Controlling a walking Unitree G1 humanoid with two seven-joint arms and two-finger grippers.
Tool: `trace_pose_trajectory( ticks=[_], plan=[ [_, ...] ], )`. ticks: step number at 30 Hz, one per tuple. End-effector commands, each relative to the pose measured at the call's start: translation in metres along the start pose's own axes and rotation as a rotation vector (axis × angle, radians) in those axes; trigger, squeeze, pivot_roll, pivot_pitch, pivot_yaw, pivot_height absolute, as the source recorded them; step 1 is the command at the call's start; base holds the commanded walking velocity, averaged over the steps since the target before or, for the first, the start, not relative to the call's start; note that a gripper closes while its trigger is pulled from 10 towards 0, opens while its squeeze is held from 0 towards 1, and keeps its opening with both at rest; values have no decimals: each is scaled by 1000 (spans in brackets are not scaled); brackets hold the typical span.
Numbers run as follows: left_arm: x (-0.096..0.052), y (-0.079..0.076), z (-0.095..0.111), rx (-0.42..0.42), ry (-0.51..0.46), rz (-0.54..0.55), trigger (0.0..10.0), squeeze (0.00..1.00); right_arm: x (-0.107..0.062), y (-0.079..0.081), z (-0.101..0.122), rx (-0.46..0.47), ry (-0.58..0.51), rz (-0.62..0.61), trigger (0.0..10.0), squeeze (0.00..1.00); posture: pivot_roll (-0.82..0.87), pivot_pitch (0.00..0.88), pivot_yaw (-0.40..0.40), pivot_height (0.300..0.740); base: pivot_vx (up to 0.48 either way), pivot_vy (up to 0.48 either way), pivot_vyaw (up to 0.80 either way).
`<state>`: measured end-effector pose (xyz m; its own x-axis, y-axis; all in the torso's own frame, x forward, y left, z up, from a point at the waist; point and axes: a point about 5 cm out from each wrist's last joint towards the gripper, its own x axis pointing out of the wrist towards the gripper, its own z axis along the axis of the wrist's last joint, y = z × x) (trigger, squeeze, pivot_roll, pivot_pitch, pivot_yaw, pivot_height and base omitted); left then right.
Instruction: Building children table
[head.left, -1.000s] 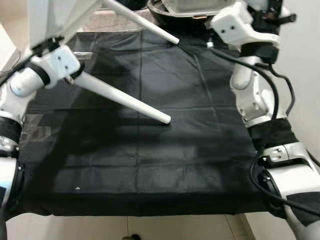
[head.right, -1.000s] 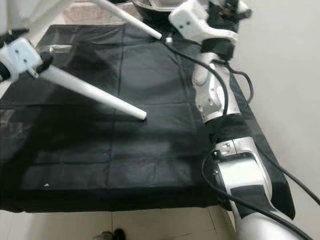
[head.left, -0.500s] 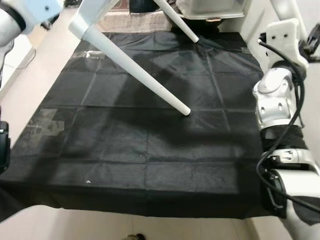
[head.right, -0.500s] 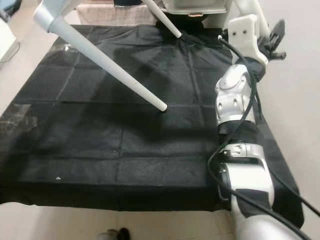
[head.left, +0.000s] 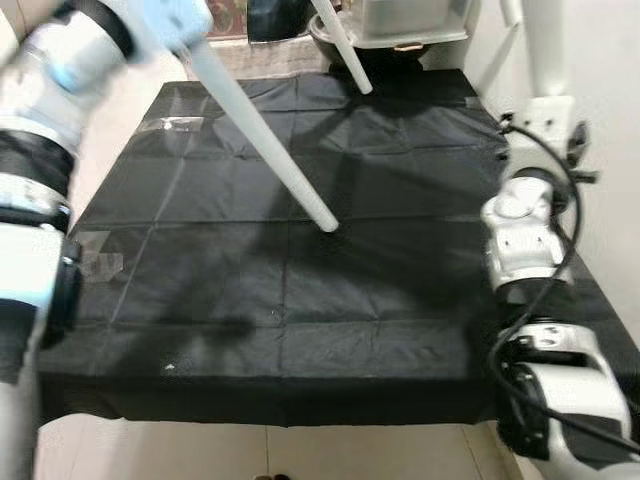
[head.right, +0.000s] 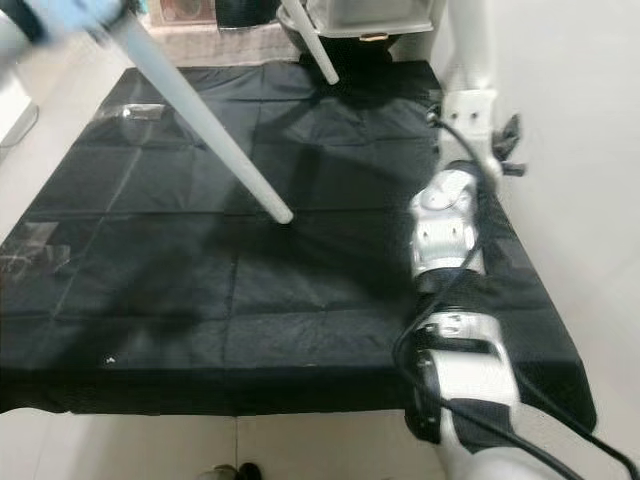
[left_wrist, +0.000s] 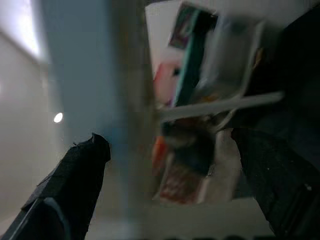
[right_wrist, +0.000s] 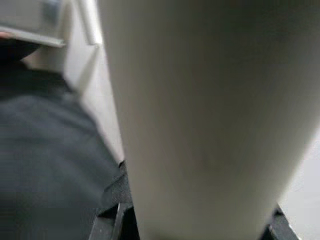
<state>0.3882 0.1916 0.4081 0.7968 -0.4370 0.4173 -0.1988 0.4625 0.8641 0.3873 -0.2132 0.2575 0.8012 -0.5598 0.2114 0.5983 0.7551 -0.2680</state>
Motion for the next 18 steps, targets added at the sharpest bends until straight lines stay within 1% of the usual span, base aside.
trace_pose_trajectory(
  ticks=[1,2,3,4,5,6,7,9,10,11,12,13,14,15,17,18],
  plan=[
    [-2,-21,5,-92,-54,-71,10000,0,-16,20,-37,-5,185,109,0,0,124,158,41,740,0,0,0],
    [-8,-49,9,-150,-93,-141,10000,0,-23,26,-44,6,221,141,0,0,126,157,41,740,0,0,0],
    [-8,-49,9,-150,-93,-141,10000,0,-23,26,-44,6,221,141,0,0,126,157,41,740,0,0,0],
    [-14,-67,13,-188,-119,-189,10000,0,-26,28,-48,12,242,158,0,0,126,157,41,740,0,0,0],
    [-22,-85,18,-208,-146,-222,10000,0,-29,29,-51,10,247,159,0,0,126,156,41,740,0,0,0],
    [-28,-94,20,-212,-160,-233,10000,0,-29,29,-51,6,245,157,0,0,128,154,39,740,0,0,0],
    [-40,-113,23,-259,-163,-267,10000,0,-33,31,-52,4,248,172,0,0,123,155,36,740,0,0,0],
    [-40,-113,23,-259,-163,-267,10000,0,-33,31,-52,4,248,172,0,0,123,155,36,740,0,0,0],
    [-49,-127,26,-299,-166,-293,10000,0,-36,33,-52,4,251,184,0,0,123,155,36,740,0,0,0],
    [-67,-149,33,-367,-161,-326,10000,0,-42,38,-53,10,258,216,0,0,120,150,36,740,0,0,0],
    [-67,-149,33,-367,-161,-326,10000,0,-42,38,-53,10,258,216,0,0,120,150,36,740,0,0,0],
    [-82,-167,38,-456,-127,-330,10000,0,-49,41,-55,19,269,246,0,0,120,150,36,740,0,0,0],
    [-82,-167,38,-456,-127,-330,10000,0,-49,41,-55,19,269,246,0,0,120,150,36,740,0,0,0],
    [-102,-185,45,-513,-116,-354,10000,0,-58,45,-59,38,293,274,0,0,120,148,32,740,0,0,0],
    [-102,-185,45,-513,-116,-354,10000,0,-58,45,-59,38,293,274,0,0,120,148,32,740,0,0,0],
    [-128,-206,49,-595,-62,-369,10000,0,-72,51,-66,57,335,319,0,0,122,145,28,740,0,0,0]
  ],
)
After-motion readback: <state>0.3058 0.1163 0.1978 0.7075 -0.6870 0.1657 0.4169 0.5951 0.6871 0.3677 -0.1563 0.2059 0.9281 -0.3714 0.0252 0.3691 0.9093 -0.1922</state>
